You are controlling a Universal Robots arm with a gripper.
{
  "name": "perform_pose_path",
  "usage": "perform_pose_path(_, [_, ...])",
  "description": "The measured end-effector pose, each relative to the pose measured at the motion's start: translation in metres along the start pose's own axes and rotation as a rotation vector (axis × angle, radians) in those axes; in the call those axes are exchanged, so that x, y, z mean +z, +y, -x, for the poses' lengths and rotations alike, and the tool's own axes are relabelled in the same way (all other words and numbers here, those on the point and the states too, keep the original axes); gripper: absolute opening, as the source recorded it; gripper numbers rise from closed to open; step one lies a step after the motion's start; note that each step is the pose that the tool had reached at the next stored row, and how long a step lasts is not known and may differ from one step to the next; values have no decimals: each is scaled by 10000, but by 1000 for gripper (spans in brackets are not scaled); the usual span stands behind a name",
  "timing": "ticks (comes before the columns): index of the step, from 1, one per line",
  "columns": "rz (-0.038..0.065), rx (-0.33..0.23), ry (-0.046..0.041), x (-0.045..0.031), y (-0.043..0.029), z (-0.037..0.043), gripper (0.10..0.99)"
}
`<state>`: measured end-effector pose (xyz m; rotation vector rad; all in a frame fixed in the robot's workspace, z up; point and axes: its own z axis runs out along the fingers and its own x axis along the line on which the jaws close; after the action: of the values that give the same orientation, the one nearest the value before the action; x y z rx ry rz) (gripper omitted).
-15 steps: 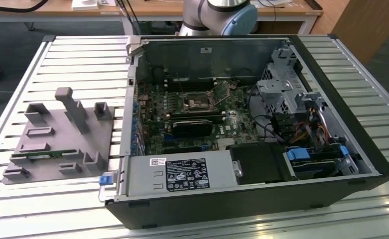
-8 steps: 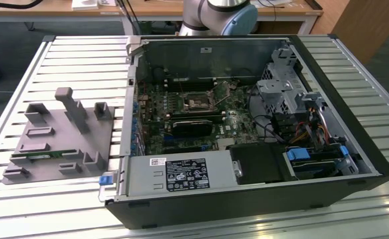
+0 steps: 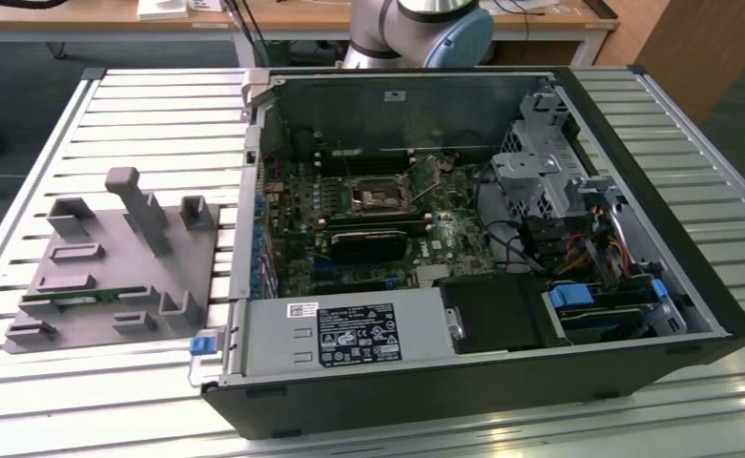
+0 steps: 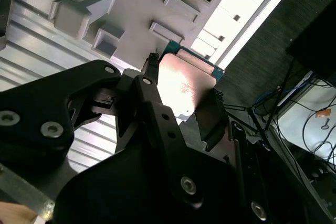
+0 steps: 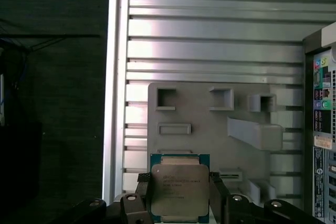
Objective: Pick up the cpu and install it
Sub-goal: 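Pick up the cpu and move it towards the insertion slot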
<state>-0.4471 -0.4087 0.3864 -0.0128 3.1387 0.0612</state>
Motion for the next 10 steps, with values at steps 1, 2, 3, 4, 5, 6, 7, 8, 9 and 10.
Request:
perform_pose_path(1, [0, 0, 0, -8, 0, 0, 533])
perform_pose_path(2, [-1, 0, 1, -17, 1, 0, 533])
perform_pose_path(3, [0, 0, 0, -24, 1, 0, 533])
perform_pose_path(4, [0, 0, 0, -32, 1, 0, 533])
perform_pose_path(5, [-1, 0, 0, -40, 1, 0, 533])
perform_pose_path(6, [0, 0, 1, -48, 2, 0, 533])
perform_pose_path(7, [0, 0, 0, -55, 2, 0, 533])
perform_pose_path(8, [0, 0, 1, -63, 3, 0, 533])
perform_pose_path(9, [0, 0, 0, -71, 3, 0, 533])
perform_pose_path(10, [-1, 0, 1, -78, 3, 0, 533])
